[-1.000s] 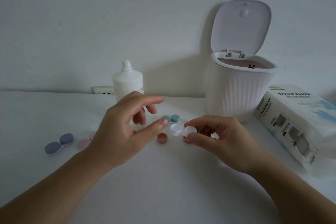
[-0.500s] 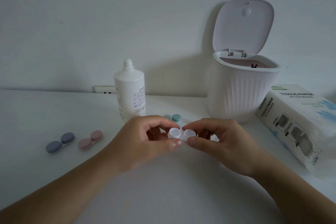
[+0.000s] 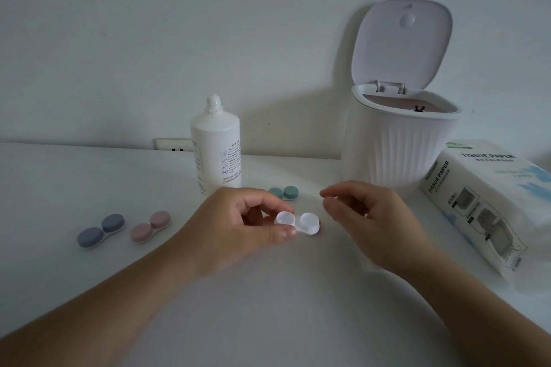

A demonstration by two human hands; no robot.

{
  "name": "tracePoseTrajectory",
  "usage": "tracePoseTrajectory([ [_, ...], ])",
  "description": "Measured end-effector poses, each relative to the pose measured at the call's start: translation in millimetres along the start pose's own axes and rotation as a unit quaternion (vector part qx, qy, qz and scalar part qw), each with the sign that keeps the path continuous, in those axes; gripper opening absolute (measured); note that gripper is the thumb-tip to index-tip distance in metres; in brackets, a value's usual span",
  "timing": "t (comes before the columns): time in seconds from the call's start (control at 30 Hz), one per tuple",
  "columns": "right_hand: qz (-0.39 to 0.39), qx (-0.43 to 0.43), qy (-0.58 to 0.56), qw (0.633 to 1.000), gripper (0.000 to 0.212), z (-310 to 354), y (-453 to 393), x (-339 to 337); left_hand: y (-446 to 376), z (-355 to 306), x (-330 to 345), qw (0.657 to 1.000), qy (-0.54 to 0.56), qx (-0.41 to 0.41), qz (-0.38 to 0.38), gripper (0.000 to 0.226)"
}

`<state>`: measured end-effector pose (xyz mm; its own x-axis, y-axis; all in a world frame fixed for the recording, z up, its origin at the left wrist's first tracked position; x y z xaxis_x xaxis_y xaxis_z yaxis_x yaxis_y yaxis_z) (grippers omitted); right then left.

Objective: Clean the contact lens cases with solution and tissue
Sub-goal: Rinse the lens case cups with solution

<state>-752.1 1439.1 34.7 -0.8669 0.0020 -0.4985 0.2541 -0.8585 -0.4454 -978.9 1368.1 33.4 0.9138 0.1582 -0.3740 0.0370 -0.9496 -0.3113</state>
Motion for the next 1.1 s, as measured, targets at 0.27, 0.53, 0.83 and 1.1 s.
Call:
tracePoseTrajectory([
  [0.27, 0.059, -0.048, 0.222, 0.972, 0.032, 0.9, 3.0, 20.7, 0.6, -0.7, -1.4, 1.0, -0.009, -0.007, 0.01, 0.021],
  [0.53, 0.072, -0.032, 0.249, 0.965, 0.023, 5.7, 1.2, 24.3, 1.1, -1.7, 0.5, 1.0, -0.006, -0.002, 0.027, 0.015],
  [0.83, 0.007, 0.005, 0.135, 0.991, 0.005, -0.8, -1.9, 11.4, -0.8, -0.7, -2.4, 1.0, -0.02, -0.011, 0.011, 0.022],
  [1.1, -0.054, 0.073, -0.145, 0.985, 0.013, 7.1, -2.7, 0.0, -3.3, 3.5, -6.6, 1.0, -0.015, -0.012, 0.002, 0.038],
])
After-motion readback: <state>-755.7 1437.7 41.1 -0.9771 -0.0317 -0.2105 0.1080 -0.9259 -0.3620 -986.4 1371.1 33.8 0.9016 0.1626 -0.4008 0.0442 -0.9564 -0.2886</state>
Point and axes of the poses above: each hand's wrist, its own y-axis away from the middle knuckle, its own x-axis out of the palm, z = x × y, the point moved 1 cm from there along -y, towards the middle knuckle, and after that the axes turned 8 degrees about -z, right-handed, at the moved point
